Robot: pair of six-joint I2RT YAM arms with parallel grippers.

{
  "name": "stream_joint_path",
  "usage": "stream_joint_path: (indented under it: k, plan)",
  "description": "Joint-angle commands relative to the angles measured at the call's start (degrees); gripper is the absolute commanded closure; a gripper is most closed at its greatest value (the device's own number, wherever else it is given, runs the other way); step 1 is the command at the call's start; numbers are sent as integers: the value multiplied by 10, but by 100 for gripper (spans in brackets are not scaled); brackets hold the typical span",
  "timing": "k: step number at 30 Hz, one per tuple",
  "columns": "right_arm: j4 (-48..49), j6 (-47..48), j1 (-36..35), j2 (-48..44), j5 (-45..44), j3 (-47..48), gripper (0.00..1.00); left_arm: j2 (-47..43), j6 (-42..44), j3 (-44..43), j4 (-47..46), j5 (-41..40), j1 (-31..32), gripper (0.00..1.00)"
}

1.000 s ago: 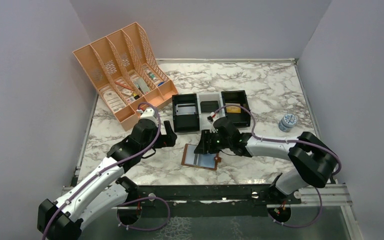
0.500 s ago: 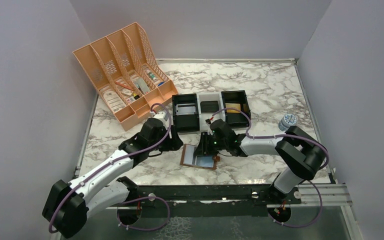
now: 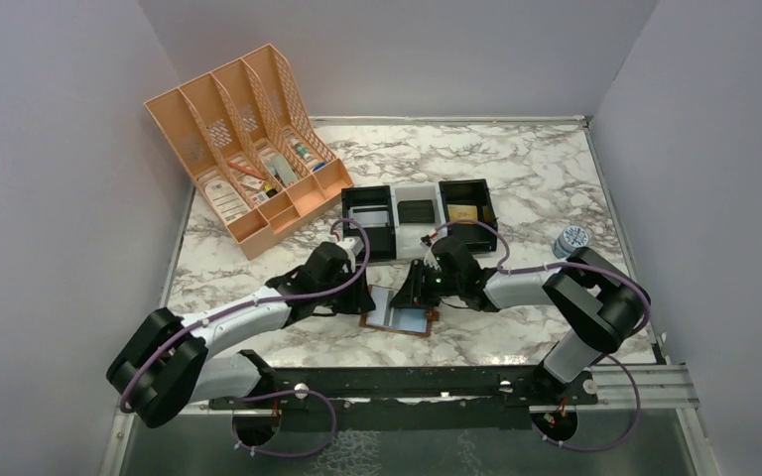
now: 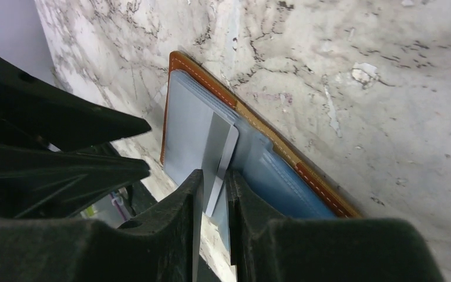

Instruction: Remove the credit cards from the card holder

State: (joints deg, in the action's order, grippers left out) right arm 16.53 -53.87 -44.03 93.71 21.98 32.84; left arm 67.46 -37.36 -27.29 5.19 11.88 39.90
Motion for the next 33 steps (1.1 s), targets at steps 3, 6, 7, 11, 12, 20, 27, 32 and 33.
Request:
stream_joint_path:
  k: [3,6,7,11,12,20,27,32,33]
  plan:
    - [29,-47,15,11,25,-25,78,42,-5,-2,-55,5,39,67]
    - [39,-53,21,11,37,-29,78,53,-6,-5,-57,-2,51,76]
    - [41,-54,23,10,42,-28,78,56,-6,-6,-58,-3,53,77]
    - [52,-60,25,9,55,-30,78,63,-6,-7,-59,-4,59,84]
    - [54,-63,25,7,56,-31,78,64,-7,-7,-59,-4,60,85]
    - [47,-51,30,-17,62,-32,99,66,-13,-4,-51,-20,62,89]
    - [33,-29,39,-25,74,-31,99,71,-23,-6,-45,-39,61,93]
    - [49,-21,62,-23,115,-44,98,74,-23,-10,-36,-47,61,95]
    - [56,-21,67,-23,124,-47,97,76,-23,-10,-36,-47,61,95]
